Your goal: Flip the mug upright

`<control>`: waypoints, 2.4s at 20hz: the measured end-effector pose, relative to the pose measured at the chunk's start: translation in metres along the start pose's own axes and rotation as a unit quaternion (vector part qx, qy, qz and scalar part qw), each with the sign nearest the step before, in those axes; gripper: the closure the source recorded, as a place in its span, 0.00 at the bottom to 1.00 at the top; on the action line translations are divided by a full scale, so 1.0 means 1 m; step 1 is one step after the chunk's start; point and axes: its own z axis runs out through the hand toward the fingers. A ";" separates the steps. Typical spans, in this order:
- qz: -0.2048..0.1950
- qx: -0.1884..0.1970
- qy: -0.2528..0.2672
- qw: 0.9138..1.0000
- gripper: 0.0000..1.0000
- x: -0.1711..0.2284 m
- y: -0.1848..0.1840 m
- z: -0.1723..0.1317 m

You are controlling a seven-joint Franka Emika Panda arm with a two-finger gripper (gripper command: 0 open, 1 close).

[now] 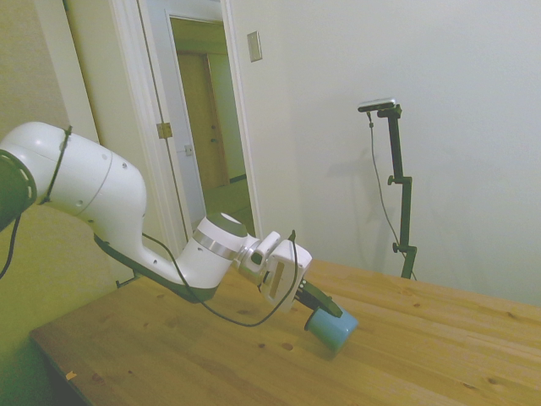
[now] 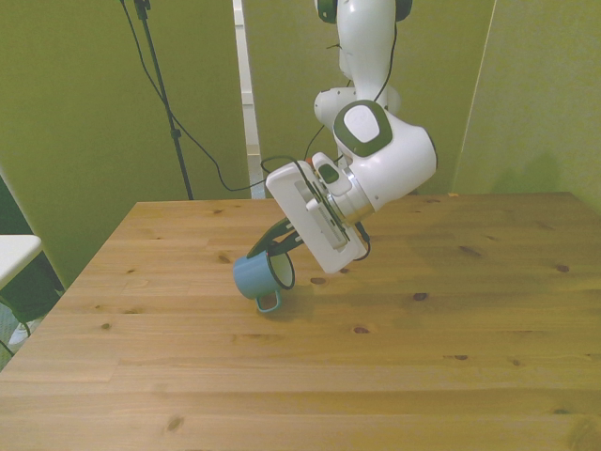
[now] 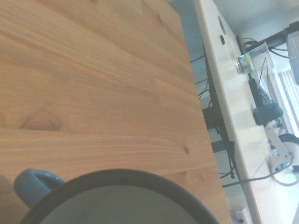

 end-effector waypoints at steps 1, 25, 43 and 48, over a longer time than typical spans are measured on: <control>0.014 0.013 -0.012 1.000 1.00 0.017 0.012 -0.006; 0.026 0.316 -0.347 0.882 1.00 0.012 0.014 -0.073; 0.005 0.344 -0.354 0.870 0.00 -0.043 -0.037 -0.073; 0.003 0.344 -0.354 0.869 0.00 -0.044 -0.038 -0.075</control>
